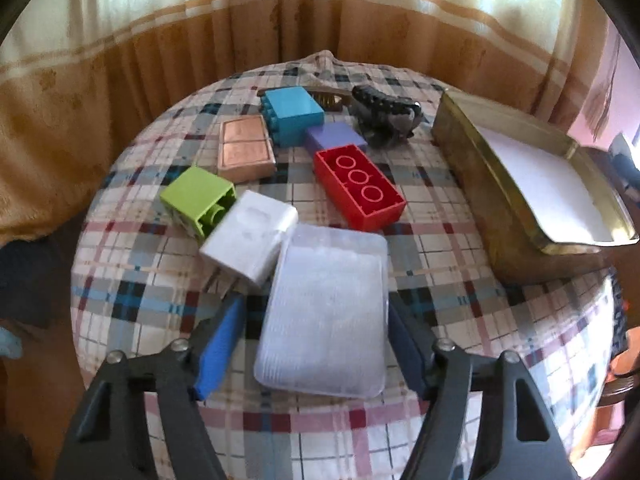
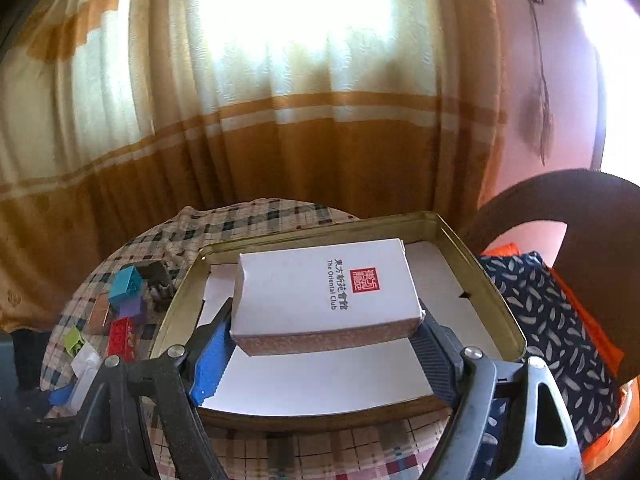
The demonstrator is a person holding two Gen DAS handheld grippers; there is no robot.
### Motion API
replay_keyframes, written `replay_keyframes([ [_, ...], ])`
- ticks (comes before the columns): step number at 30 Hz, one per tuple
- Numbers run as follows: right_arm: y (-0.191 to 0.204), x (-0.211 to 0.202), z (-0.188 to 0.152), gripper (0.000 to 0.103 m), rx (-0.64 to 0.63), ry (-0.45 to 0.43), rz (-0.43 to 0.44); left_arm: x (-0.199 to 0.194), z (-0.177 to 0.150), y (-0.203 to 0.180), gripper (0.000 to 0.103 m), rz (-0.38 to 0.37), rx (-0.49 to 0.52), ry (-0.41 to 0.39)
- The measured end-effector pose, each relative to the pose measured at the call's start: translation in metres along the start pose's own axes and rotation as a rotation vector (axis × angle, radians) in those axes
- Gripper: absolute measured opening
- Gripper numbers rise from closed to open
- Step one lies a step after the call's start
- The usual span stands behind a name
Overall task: Organize rigid objects
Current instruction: 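Place the white box in the gold tray with the right gripper while the left places the clear case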
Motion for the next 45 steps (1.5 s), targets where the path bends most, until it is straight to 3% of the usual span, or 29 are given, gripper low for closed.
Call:
replay_keyframes([
  [2, -0.001, 0.001, -0.001, 0.083, 0.006, 0.001, 0.002, -0.003, -0.001, -0.003, 0.055, -0.014, 0.014, -0.027],
  [7, -0.008, -0.004, -0.002, 0.083, 0.026, -0.018, 0.013, -0.013, -0.004, 0.004, 0.055, -0.027, -0.015, -0.043],
  [15, -0.037, -0.008, 0.002, 0.083, 0.058, -0.048, -0.042, -0.067, 0.028, -0.005, 0.055, -0.134, -0.028, -0.229],
  [18, -0.053, -0.009, 0.005, 0.083, 0.074, -0.057, -0.085, -0.081, 0.044, -0.023, 0.055, -0.156, 0.011, -0.282],
  [21, -0.070, -0.003, 0.008, 0.083, 0.081, -0.035, -0.130, -0.084, 0.061, -0.053, 0.055, -0.212, 0.038, -0.285],
  [24, -0.082, 0.003, 0.006, 0.083, 0.106, -0.018, -0.127, -0.088, 0.074, -0.094, 0.055, -0.226, 0.111, -0.317],
  [29, -0.092, 0.016, 0.002, 0.083, 0.129, 0.023, -0.097, -0.076, 0.088, -0.149, 0.055, -0.256, 0.170, -0.275],
  [37, -0.094, 0.033, 0.006, 0.084, 0.164, 0.027, -0.013, -0.039, 0.094, -0.192, 0.056, -0.177, 0.225, -0.189],
  [38, -0.094, 0.034, 0.006, 0.084, 0.179, 0.029, 0.014, -0.036, 0.093, -0.193, 0.061, -0.169, 0.222, -0.183],
  [41, -0.094, 0.033, 0.003, 0.087, 0.212, 0.010, 0.034, -0.037, 0.090, -0.191, 0.103, -0.072, 0.236, -0.191],
  [45, -0.091, 0.015, 0.001, 0.093, 0.241, -0.071, 0.067, -0.056, 0.090, -0.179, 0.103, 0.001, 0.235, -0.310],
])
Point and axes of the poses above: each gripper's, at about its wrist camera, not at the fingertips, and x roughly the way its jaws point, y to its left, z to its top, the point moved 5 cm from there along x, roughly the way its jaws point, and after that the axes turned 13 degrees about z, right-handed, at the moved point
